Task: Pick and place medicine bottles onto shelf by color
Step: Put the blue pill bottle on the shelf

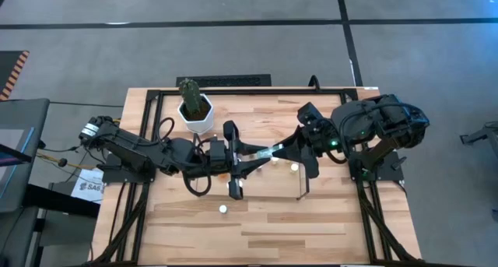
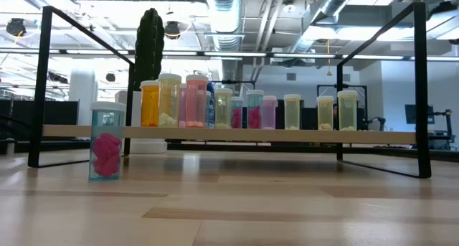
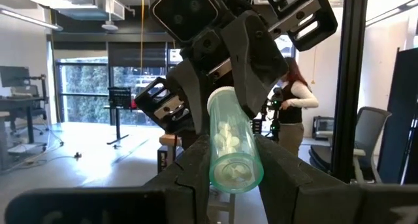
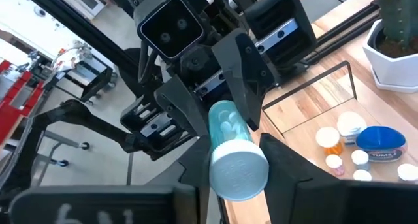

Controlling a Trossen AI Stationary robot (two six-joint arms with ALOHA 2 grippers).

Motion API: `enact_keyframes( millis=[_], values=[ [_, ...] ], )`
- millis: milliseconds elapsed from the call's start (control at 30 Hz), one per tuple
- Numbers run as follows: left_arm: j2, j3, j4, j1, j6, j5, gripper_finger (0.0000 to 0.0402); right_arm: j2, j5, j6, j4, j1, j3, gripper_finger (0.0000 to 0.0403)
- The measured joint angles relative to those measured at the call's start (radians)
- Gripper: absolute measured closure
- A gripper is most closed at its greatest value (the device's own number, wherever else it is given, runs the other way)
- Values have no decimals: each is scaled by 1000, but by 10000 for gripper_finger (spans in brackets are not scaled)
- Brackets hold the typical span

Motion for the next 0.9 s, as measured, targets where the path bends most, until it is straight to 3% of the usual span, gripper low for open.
enact_keyframes(
  millis=[133, 333, 533, 667, 900],
  values=[
    [0, 0, 4, 0, -28, 13, 294, -7, 0, -10, 0, -1, 0, 281],
    [0, 0, -9, 1, -112, -3, 223, -33, -4, -31, -18, -15, 0, 285],
    [-8, 1, -151, -12, -195, -109, 163, -69, -12, -31, -245, -50, 0, 280],
    [-34, 1, -310, -42, -359, -123, 146, -60, 11, 9, -468, -58, -5, 280],
    [-83, 2, -609, -125, -758, -116, 143, -18, -28, -73, -461, -53, -118, 278]
  ],
)
